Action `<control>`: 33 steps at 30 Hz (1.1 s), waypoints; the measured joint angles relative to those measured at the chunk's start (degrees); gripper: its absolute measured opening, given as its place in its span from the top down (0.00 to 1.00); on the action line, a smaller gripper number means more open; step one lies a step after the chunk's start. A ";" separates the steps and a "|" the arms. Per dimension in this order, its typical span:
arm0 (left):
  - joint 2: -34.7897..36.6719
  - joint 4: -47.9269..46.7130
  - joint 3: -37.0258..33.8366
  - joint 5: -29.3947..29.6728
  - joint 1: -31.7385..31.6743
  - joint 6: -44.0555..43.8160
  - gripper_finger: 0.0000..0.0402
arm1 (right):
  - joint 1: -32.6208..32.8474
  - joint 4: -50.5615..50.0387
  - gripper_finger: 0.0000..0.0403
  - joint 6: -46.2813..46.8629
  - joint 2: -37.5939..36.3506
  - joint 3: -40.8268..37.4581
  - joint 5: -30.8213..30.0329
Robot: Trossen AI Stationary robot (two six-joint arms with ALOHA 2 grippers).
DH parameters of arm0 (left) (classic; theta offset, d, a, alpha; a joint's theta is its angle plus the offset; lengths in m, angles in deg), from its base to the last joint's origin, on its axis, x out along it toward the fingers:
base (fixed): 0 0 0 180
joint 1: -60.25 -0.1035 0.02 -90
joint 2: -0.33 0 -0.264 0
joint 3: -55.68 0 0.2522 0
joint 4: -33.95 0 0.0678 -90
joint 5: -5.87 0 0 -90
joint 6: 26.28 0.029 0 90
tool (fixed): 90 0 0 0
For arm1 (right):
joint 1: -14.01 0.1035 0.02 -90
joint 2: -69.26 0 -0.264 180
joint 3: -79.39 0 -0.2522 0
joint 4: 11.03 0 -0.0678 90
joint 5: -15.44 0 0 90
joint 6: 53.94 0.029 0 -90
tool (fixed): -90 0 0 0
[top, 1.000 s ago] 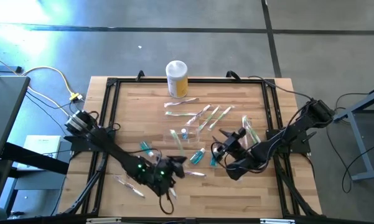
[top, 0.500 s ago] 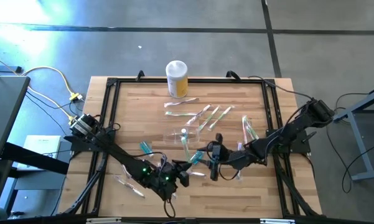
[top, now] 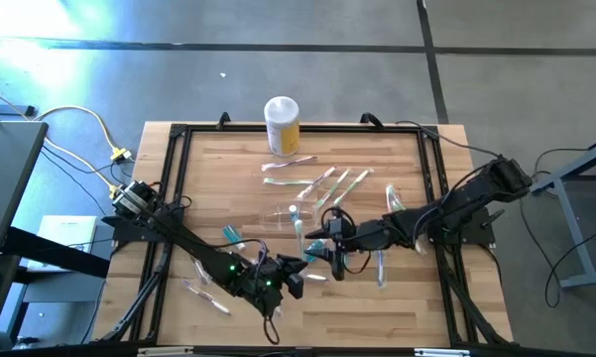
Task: Pick & Place toothbrushing station
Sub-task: Put the green toothbrush into the transparent organizer
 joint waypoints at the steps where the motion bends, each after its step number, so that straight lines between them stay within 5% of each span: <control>1: 0.00 0.22 -0.02 -0.49 -0.38 0.13 0.91 | -0.22 0.05 0.55 0.00 0.00 0.00 0.09; 33: 0.00 1.57 -0.09 0.29 -1.12 -0.12 0.91 | 0.91 -5.20 0.55 2.94 0.00 0.04 -0.41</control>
